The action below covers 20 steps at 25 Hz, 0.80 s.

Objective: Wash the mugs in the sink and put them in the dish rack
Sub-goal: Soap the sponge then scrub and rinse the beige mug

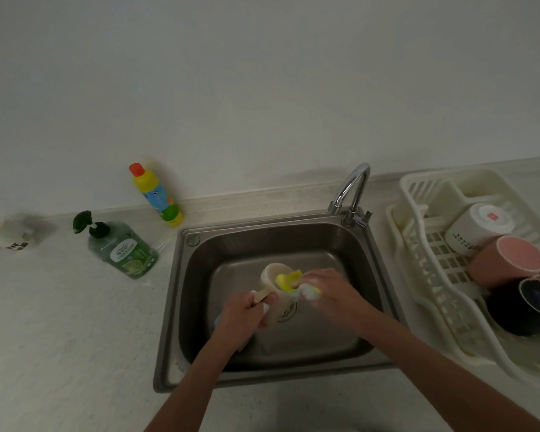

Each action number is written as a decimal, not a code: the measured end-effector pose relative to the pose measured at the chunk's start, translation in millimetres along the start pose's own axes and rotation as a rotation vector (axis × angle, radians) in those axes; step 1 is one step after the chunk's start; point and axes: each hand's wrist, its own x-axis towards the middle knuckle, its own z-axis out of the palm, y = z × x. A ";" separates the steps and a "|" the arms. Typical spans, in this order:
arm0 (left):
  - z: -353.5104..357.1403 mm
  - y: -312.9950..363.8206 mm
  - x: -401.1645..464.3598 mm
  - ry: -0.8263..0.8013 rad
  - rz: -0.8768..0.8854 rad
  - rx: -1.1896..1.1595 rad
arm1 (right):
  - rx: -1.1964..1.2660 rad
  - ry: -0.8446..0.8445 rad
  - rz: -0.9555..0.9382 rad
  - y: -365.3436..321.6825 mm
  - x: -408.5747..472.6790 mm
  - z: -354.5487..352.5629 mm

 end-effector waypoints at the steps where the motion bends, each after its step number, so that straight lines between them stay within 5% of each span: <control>1: 1.6 -0.5 0.6 -0.006 0.007 0.046 | 0.025 -0.039 -0.030 -6.2 -4.7 3.8; 6: 10.0 6.7 -1.6 -0.008 -0.011 -0.076 | 0.060 -0.026 0.079 4.1 16.1 -3.2; 9: 9.9 1.9 2.4 -0.013 -0.015 -0.068 | -0.017 0.073 -0.066 2.5 0.1 -1.0; 15: 11.5 2.0 7.4 0.012 -0.040 -0.165 | -0.062 -0.118 0.114 2.0 24.3 -7.0; 20: 16.4 2.5 8.3 0.014 -0.054 -0.143 | 0.062 -0.144 0.062 -14.5 19.2 1.1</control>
